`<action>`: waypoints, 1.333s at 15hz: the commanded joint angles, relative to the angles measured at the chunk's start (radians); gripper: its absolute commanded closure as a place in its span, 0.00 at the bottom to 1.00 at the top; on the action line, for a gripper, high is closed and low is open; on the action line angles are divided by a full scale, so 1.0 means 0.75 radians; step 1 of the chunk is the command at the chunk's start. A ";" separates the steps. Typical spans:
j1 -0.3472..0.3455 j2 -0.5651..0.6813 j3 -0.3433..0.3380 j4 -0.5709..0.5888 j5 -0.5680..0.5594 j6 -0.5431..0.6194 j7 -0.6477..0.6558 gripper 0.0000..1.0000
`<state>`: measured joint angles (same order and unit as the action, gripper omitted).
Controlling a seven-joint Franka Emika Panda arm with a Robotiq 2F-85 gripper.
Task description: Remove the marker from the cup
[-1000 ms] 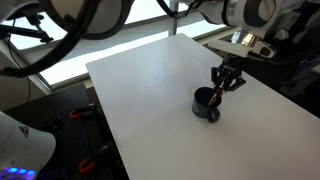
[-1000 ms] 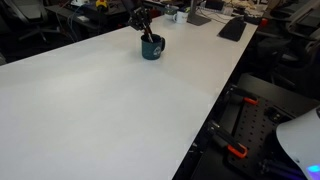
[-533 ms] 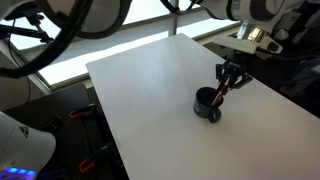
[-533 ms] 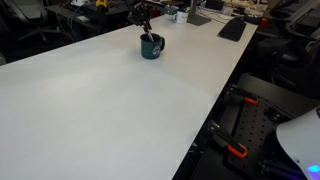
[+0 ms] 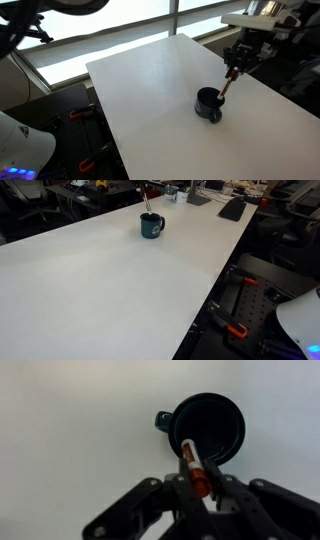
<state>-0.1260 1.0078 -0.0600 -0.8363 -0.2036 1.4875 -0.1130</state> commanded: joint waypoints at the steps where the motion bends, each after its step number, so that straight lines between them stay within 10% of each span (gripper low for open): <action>1: 0.017 -0.135 0.021 -0.172 -0.006 0.040 -0.048 0.95; 20: 0.211 -0.605 0.068 -1.130 -0.127 0.327 -0.043 0.95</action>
<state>0.0243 0.6179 -0.0053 -1.5461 -0.2661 1.6803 -0.1696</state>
